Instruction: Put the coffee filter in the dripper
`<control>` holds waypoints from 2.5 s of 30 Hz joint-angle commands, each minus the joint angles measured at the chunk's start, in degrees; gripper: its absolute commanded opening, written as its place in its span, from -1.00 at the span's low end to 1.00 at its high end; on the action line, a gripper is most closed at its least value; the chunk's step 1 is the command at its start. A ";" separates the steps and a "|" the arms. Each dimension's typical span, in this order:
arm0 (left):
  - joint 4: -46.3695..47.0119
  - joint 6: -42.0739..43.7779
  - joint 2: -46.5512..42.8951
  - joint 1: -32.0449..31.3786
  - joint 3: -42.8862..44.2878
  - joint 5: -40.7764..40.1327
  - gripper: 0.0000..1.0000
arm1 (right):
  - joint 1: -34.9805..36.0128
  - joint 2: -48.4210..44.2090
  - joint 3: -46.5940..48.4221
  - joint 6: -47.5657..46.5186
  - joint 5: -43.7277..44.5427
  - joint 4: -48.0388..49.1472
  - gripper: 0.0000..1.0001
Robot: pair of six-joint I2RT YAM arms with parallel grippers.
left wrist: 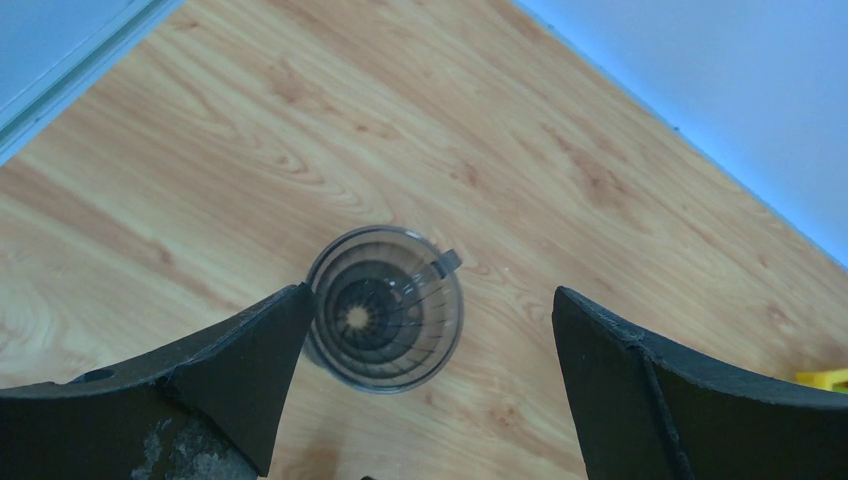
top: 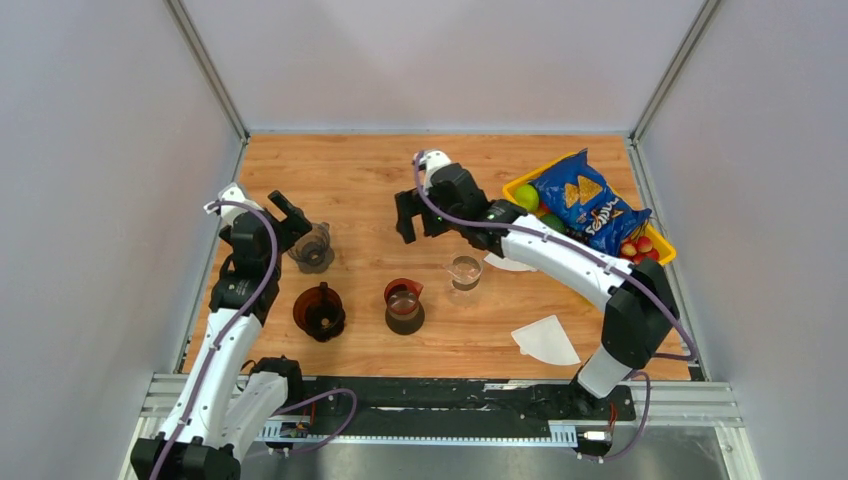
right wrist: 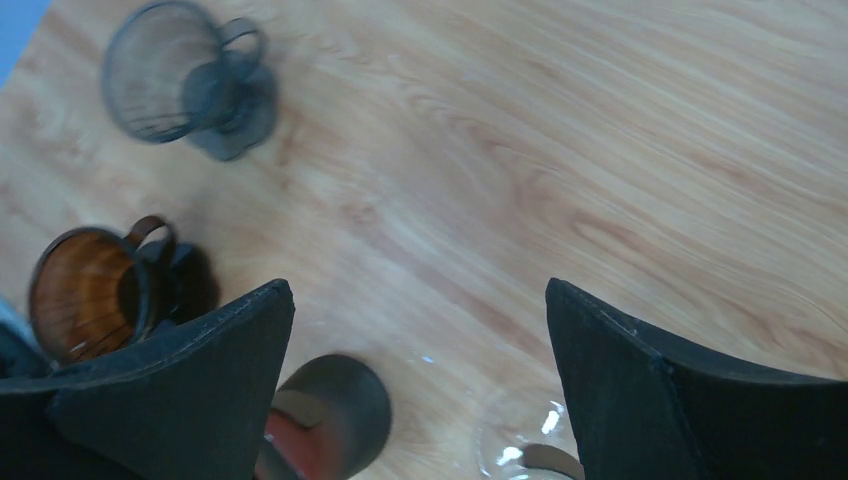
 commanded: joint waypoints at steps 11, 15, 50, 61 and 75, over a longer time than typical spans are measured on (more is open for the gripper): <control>-11.63 -10.06 -3.55 0.27 1.00 -12.12 1.00 | 12.39 13.33 13.20 -5.51 -15.59 3.86 0.98; -11.43 -10.44 -5.06 0.29 0.28 -13.29 1.00 | 15.98 19.22 17.52 -4.52 -16.50 4.96 0.86; -10.09 -8.34 -8.07 0.29 -1.16 -13.27 1.00 | 16.17 18.05 18.17 -0.87 -10.87 7.83 -0.99; -3.19 -9.68 -9.42 0.21 -0.96 -9.76 1.00 | -3.19 -4.77 8.26 7.25 -5.50 -6.09 -1.00; 4.02 -5.78 -3.63 0.24 -2.67 -1.00 1.00 | -10.74 -13.99 4.49 6.76 -7.05 -25.49 -0.95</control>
